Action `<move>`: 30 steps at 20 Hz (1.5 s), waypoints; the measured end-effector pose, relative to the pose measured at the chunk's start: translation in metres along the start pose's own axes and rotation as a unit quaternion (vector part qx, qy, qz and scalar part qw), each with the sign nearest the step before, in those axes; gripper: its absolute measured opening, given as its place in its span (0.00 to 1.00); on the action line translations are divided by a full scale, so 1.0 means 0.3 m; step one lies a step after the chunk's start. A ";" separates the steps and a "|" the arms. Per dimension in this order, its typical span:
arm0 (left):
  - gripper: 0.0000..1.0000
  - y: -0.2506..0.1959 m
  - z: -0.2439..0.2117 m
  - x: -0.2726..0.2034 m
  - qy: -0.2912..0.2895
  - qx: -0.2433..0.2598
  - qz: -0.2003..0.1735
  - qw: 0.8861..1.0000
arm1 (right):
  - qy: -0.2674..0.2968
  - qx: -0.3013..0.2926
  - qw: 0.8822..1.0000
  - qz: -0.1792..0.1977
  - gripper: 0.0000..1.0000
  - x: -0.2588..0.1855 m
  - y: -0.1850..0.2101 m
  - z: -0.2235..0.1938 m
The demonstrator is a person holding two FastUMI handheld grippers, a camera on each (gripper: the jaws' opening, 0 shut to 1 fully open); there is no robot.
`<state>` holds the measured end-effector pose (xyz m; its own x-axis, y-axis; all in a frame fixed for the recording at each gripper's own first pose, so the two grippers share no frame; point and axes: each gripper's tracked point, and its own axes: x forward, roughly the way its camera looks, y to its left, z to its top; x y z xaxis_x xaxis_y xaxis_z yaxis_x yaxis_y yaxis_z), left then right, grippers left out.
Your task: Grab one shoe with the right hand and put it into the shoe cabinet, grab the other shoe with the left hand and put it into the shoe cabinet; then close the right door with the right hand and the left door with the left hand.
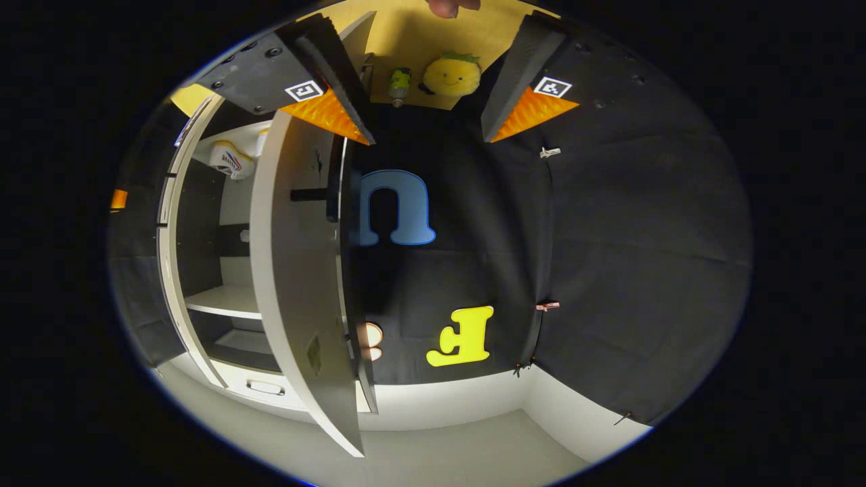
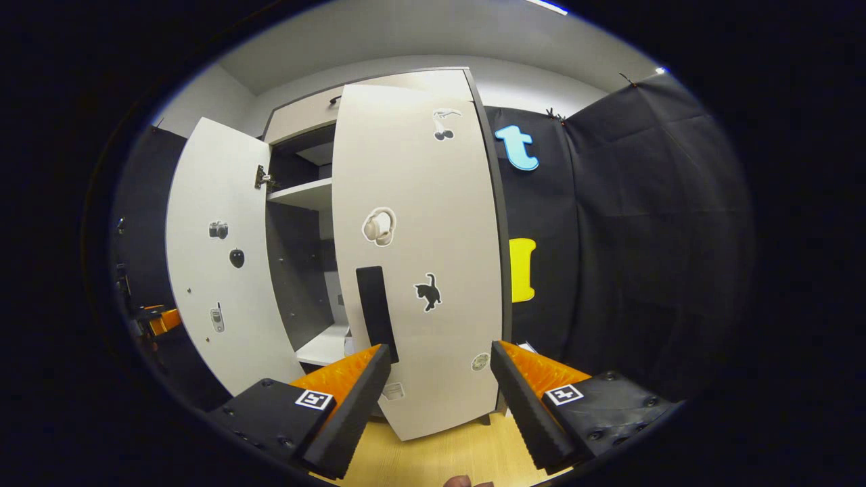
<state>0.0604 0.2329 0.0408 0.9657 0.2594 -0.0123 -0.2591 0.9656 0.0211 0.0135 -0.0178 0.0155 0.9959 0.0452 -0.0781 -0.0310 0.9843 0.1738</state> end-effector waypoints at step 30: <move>0.94 -0.728 0.034 -0.138 -0.007 -0.021 -0.146 0.989 | 0.003 0.005 1.000 -0.020 0.98 -0.131 -0.247 0.036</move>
<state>0.0771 0.0112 0.0470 0.9995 -0.0306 0.0018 0.0306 0.9993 -0.0221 -0.0225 -0.0943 0.0164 0.9958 0.0079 -0.0915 0.0089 0.9834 0.1813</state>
